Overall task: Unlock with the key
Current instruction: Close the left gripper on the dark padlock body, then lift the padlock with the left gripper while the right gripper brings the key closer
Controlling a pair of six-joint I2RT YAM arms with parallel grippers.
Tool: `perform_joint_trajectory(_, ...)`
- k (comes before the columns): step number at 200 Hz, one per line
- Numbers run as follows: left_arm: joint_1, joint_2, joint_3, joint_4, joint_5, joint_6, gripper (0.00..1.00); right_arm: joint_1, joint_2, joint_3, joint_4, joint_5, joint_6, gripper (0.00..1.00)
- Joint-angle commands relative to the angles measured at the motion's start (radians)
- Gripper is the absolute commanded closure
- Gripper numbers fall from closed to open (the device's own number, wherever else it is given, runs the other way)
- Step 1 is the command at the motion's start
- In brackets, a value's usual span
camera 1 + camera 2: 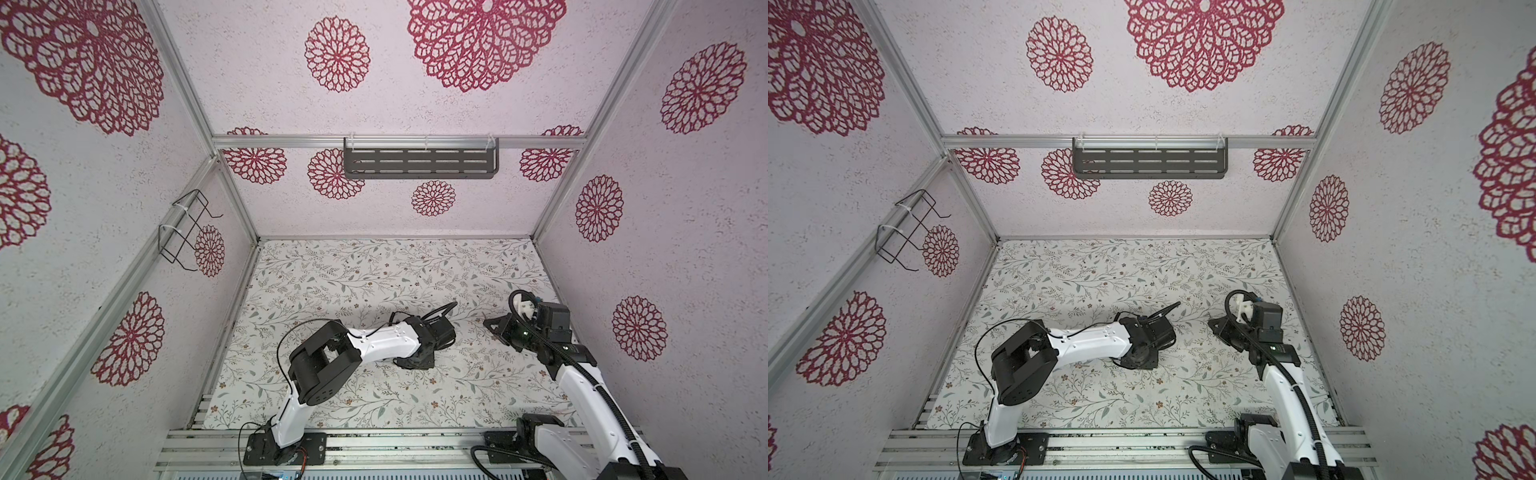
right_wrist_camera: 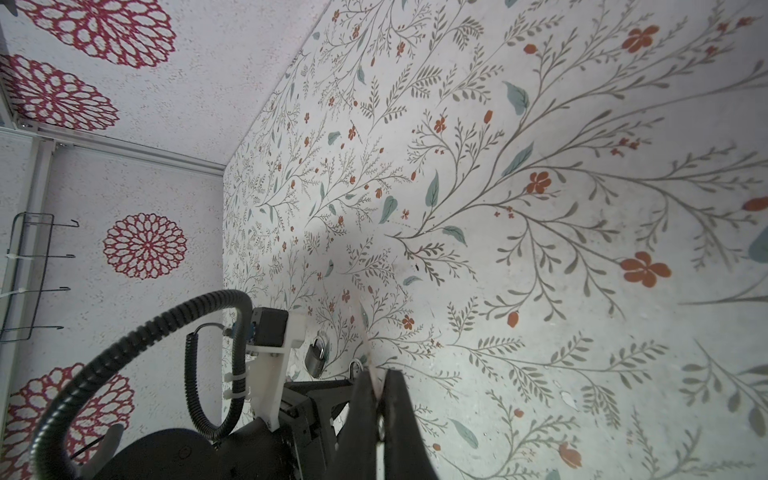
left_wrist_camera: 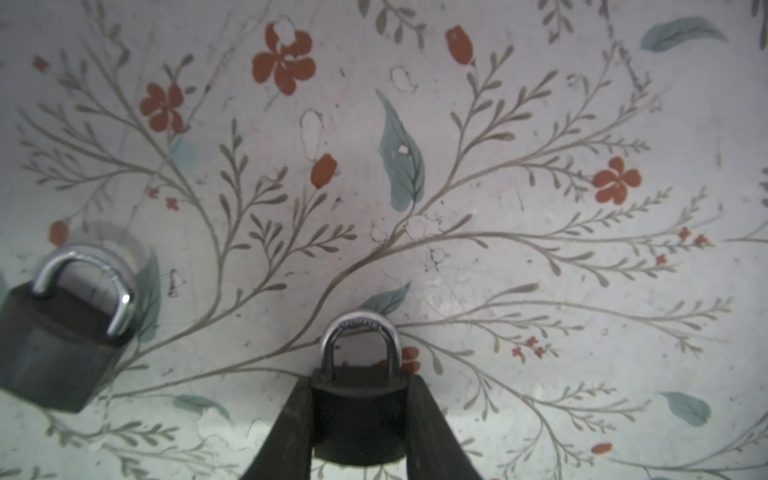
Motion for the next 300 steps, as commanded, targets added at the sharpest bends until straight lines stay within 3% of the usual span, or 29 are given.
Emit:
perform_joint_trajectory(1, 0.005, 0.046, 0.006, -0.06, -0.017, -0.063, 0.7, -0.003, 0.003, 0.018, 0.014, -0.024, 0.004, 1.0)
perform_joint_trajectory(55, 0.002, 0.067, 0.015, -0.074, -0.008, -0.059, 0.55, -0.003, 0.002, 0.02, 0.003, -0.028, -0.007, 1.0)
perform_joint_trajectory(74, -0.001, 0.08, 0.022, -0.074, -0.001, -0.059, 0.54, -0.003, 0.003, 0.023, -0.005, -0.027, -0.015, 1.0)
perform_joint_trajectory(160, -0.001, 0.094, 0.029, -0.068, 0.011, -0.068, 0.69, -0.003, 0.002, 0.052, -0.044, -0.044, -0.045, 1.0)
perform_joint_trajectory(228, 0.023, -0.101, 0.066, -0.061, -0.061, -0.139, 1.0, 0.009, -0.033, 0.097, -0.124, 0.0, -0.079, 1.0)
perform_joint_trajectory(260, 0.046, -0.236, 0.073, -0.08, -0.142, -0.227, 1.0, 0.095, -0.085, 0.096, -0.078, 0.073, -0.029, 1.0)
perform_joint_trajectory(300, 0.099, -0.336, 0.068, -0.033, -0.153, -0.318, 1.0, 0.301, -0.075, 0.058, 0.063, 0.189, 0.029, 1.0)
